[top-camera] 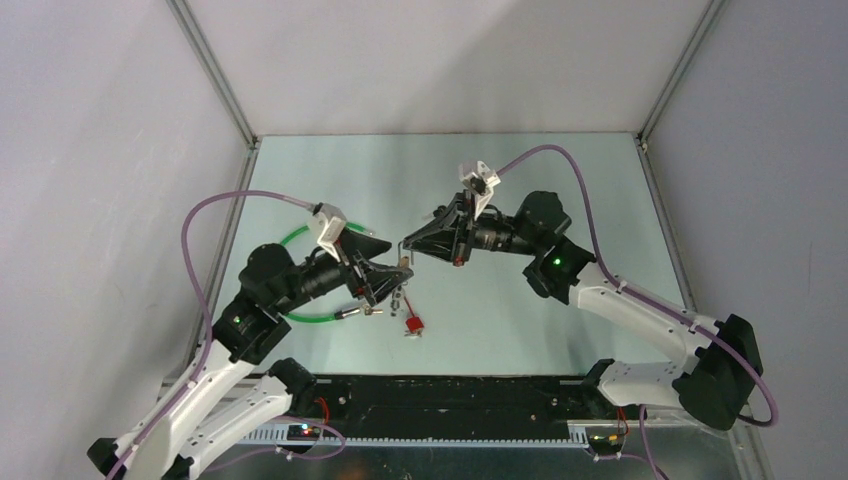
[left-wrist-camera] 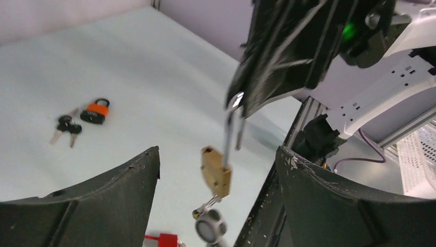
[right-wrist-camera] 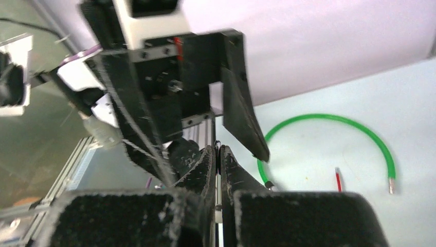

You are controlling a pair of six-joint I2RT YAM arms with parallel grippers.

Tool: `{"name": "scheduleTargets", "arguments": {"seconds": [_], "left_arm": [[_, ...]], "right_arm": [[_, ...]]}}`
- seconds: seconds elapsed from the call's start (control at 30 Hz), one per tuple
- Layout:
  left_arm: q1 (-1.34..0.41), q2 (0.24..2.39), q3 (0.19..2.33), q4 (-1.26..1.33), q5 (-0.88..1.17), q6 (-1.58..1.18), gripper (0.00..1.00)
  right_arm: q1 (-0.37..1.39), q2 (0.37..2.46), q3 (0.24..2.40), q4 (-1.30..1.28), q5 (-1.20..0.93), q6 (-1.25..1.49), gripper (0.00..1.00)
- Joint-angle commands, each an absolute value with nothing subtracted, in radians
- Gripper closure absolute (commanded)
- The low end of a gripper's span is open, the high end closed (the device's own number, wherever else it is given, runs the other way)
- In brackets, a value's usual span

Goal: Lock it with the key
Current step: Lock the lock.

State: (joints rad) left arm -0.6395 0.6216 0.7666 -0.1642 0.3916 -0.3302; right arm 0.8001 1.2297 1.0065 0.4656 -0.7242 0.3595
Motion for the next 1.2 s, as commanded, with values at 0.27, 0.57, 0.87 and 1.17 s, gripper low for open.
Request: {"name": "scheduleTargets", "arguments": {"seconds": [0.27,0.57,0.87,1.17], "left_arm": [[-0.64,0.596,0.735,0.04,0.391,-0.24,0.14],[-0.644,0.662,0.727,0.049,0.371,-0.263,0.26],[-0.646,0.667,0.719,0.074,0.353,-0.282,0.4],[-0.645,0.69,0.733,0.079,0.353,-0.315,0.73]], "right_arm": [[0.902,1.151,1.025,0.435,-0.264,0.458,1.0],[0.905,1.12,1.026,0.435,-0.244,0.464,1.0],[0.906,1.118,1.027,0.439,-0.241,0.476,1.0],[0.907,1.124,1.03,0.42,-0.247,0.459,1.0]]}}
